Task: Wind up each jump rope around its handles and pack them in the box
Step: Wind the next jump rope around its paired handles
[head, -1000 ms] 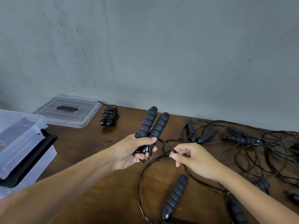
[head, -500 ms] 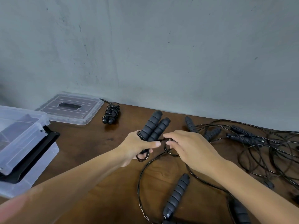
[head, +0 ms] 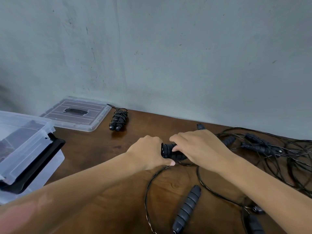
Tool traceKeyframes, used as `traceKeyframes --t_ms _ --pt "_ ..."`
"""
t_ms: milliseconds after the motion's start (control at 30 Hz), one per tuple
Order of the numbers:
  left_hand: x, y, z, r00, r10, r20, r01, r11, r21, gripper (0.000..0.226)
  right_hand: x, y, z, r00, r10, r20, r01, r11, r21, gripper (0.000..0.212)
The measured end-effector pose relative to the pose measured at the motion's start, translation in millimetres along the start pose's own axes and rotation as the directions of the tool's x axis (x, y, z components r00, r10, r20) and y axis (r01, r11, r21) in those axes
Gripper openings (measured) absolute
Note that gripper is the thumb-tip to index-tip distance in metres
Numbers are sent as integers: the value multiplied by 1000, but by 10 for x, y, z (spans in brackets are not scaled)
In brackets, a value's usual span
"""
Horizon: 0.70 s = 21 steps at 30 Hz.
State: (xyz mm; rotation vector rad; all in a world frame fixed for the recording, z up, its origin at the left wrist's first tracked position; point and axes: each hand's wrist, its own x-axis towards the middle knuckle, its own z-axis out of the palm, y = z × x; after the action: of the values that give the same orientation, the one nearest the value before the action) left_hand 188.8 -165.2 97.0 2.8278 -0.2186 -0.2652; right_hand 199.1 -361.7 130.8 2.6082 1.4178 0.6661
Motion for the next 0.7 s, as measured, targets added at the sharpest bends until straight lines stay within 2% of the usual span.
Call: traceKeyframes --t_ms 67,100,200,333,400,567,600,667,700 --pt "14 -35 -65 998 55 38 -57 997 44 58 22 77 25 1000 7 -27 -7 1000 -9 26" --pt "22 -58 -103 994 79 73 -82 996 46 59 32 102 32 999 48 -22 -48 998 34 33" --pt "12 -112 -222 971 141 192 -149 989 25 56 64 166 55 978 179 105 -201 941 272 42" --pt "-47 -165 -358 929 228 291 -191 970 -151 45 79 211 125 957 196 212 -287 735 615 19" --pt "-89 -213 -419 907 267 327 -172 940 -294 40 78 197 163 955 188 228 -295 646 704 16" --pt "-172 -355 -424 876 341 341 -81 801 -593 27 49 182 312 938 171 301 -343 590 731 17" --pt "-190 -382 -415 876 360 321 -79 764 -640 23 48 184 348 932 181 315 -360 567 741 26" --pt "-232 -440 -400 874 407 264 -92 673 -734 15 -3 165 361 937 225 269 -350 574 740 36" --pt "-250 -472 -388 875 425 233 -97 625 -775 14 -37 158 397 933 244 266 -361 627 690 33"
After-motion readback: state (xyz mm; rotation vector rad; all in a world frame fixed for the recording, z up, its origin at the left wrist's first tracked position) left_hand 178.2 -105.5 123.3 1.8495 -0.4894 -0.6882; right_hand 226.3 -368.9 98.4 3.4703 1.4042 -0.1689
